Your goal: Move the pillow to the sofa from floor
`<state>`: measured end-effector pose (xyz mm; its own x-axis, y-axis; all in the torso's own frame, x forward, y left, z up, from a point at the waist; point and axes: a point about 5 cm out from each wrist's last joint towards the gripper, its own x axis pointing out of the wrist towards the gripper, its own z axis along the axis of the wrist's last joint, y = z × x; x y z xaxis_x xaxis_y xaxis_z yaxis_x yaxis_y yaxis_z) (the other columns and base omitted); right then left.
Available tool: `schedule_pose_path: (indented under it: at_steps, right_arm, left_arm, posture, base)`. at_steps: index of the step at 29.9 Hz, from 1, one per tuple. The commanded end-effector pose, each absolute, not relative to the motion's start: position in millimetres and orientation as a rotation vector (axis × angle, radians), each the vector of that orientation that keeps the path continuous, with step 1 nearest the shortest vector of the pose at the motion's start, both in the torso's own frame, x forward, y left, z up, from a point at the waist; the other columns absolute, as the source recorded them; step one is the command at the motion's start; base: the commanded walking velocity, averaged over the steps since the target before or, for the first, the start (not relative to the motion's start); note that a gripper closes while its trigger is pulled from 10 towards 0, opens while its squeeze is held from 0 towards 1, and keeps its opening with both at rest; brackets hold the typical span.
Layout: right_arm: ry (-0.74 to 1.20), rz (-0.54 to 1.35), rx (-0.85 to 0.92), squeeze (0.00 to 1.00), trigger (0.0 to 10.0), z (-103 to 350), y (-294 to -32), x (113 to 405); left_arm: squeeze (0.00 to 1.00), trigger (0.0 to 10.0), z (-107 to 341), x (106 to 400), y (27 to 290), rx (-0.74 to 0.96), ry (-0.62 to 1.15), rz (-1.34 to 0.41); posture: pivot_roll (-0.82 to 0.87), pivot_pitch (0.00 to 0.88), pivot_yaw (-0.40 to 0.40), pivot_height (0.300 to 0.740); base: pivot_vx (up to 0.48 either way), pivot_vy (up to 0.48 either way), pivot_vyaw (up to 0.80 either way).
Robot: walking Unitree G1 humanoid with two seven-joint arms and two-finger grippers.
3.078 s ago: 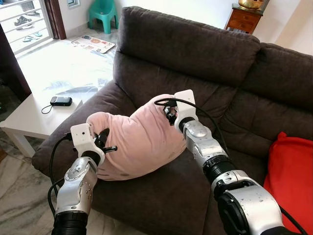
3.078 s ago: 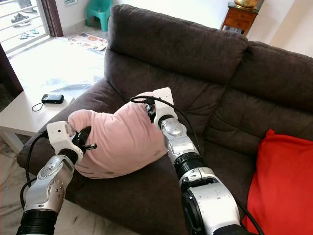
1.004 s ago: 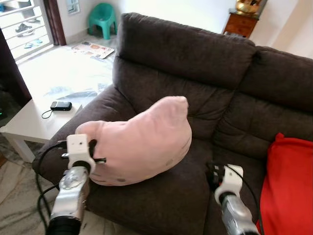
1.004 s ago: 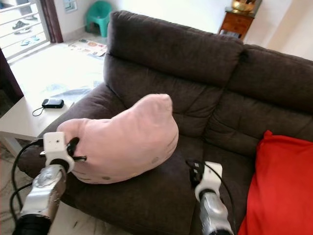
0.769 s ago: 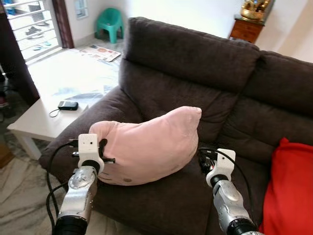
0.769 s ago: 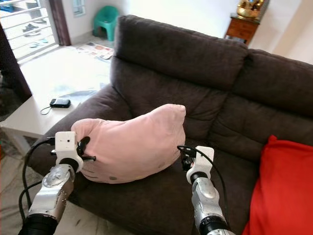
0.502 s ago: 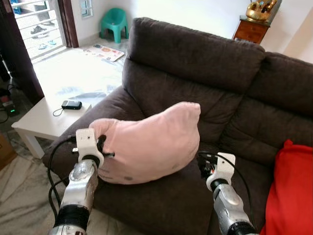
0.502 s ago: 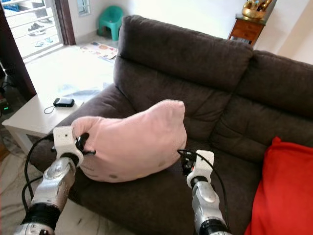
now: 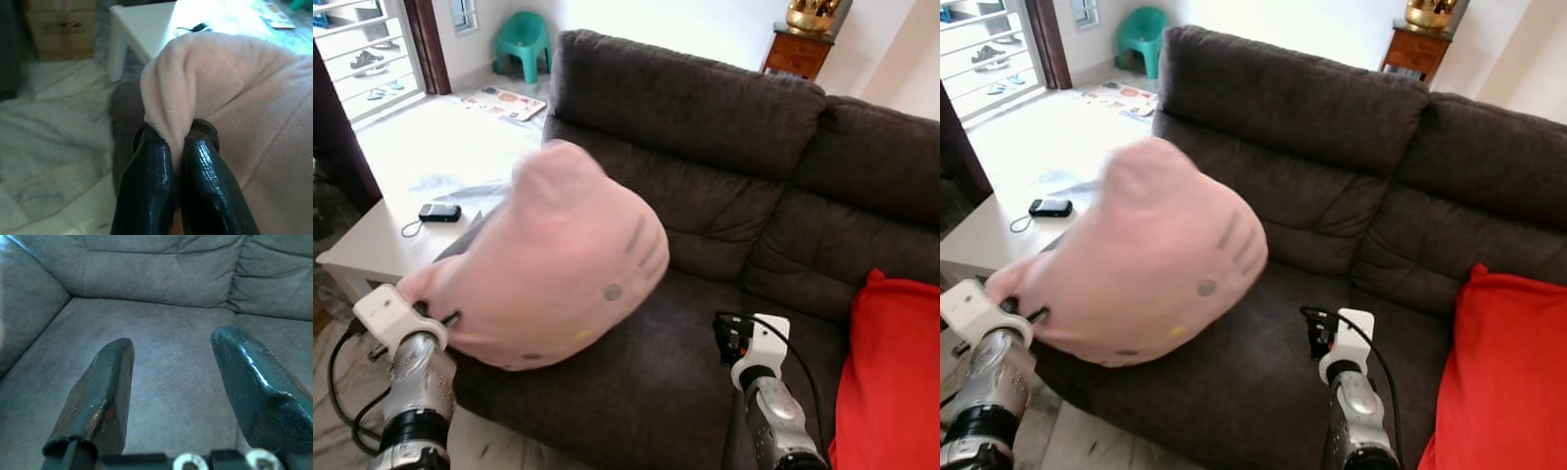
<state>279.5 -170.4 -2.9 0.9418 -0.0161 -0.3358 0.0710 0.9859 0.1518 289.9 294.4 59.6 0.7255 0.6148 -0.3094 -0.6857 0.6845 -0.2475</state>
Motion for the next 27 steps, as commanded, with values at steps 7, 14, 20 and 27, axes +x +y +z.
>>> schedule_pose_path:
  at_steps: [7, 14, 20, 27]
  right_arm:
    - [0.334, -0.053, 0.156, 0.00, 10.0, -1, -172, 282]
    - [0.330, -0.069, 0.153, 0.00, 10.0, 0, -176, 282]
    - [0.336, -0.068, 0.156, 0.00, 10.0, -2, -174, 280]
    - [0.338, -0.064, 0.156, 0.00, 10.0, -2, -173, 280]
  left_arm:
    - [0.00, 10.0, 80, 325, 248, -0.371, 0.134, 0.474]
    - [0.00, 10.0, 111, 354, 229, -0.399, 0.053, 0.349]
    - [0.00, 10.0, 102, 351, 242, -0.457, 0.088, 0.428]
    - [0.00, 10.0, 93, 337, 276, -0.526, 0.085, 0.634]
  posture:
    - [0.15, 0.000, -0.146, 0.740]
    - [0.14, 0.000, -0.139, 0.740]
    - [0.14, 0.000, -0.137, 0.740]
    - [0.14, 0.000, -0.142, 0.740]
  base:
    - [0.000, 0.000, 0.00]
    - [0.000, 0.000, 0.00]
    - [0.000, 0.000, 0.00]
    - [0.000, 0.000, 0.00]
